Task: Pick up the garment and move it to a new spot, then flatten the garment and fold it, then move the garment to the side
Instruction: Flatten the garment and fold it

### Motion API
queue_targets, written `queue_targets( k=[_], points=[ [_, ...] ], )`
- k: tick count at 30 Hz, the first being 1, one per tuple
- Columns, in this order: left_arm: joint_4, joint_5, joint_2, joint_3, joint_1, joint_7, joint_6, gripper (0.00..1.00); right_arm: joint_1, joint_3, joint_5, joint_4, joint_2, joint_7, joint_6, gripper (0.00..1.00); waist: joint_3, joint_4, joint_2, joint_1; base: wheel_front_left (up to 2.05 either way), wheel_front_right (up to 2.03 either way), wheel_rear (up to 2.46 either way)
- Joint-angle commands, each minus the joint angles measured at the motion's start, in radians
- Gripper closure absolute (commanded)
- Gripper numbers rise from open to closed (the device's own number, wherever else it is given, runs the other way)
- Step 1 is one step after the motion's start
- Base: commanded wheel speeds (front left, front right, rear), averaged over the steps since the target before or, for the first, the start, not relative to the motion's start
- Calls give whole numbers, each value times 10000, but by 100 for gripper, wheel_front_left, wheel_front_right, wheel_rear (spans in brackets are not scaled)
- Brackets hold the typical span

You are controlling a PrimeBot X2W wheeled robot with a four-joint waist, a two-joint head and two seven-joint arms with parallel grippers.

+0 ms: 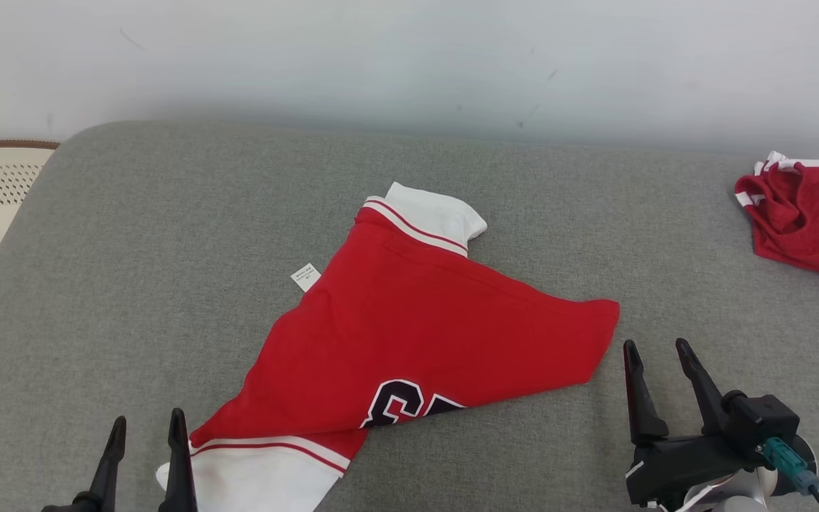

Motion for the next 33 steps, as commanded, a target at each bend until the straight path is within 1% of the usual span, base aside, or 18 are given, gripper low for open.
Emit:
queue_targets(
  k=[1,6,12,23,24,27,33],
  points=[
    [0,169,-79,100,158,-54,-83,0,110,-29,58,49,-64,-14,-7,0,-8,-5,-1,0,0,0,0],
    [94,346,-332,344,153,-53,-340,0,-16,-11,93,214,-142,-14,-7,0,4,-17,-1,0,0,0,0],
    [196,580,-582,550,27,-53,-600,0,-667,243,243,1056,-472,15,-7,0,31,10,-1,0,0,0,0],
    [356,858,-873,773,-180,-54,-1012,0,-2459,863,1074,3687,-953,106,-7,0,250,325,-1,0,0,0,0],
    [388,869,-905,805,-197,-54,-1044,0,-2759,976,1263,4203,-1041,107,-7,0,323,399,-1,0,0,0,0],
    [435,922,-959,826,-260,-54,-1122,0,-3204,1162,1553,4937,-1097,91,-7,0,448,526,-1,0,0,0,0],
    [501,967,-1019,835,-422,-54,-1219,0,-3773,1548,2000,5937,-1130,61,-7,0,623,761,-1,0,0,0,0]
  ],
)
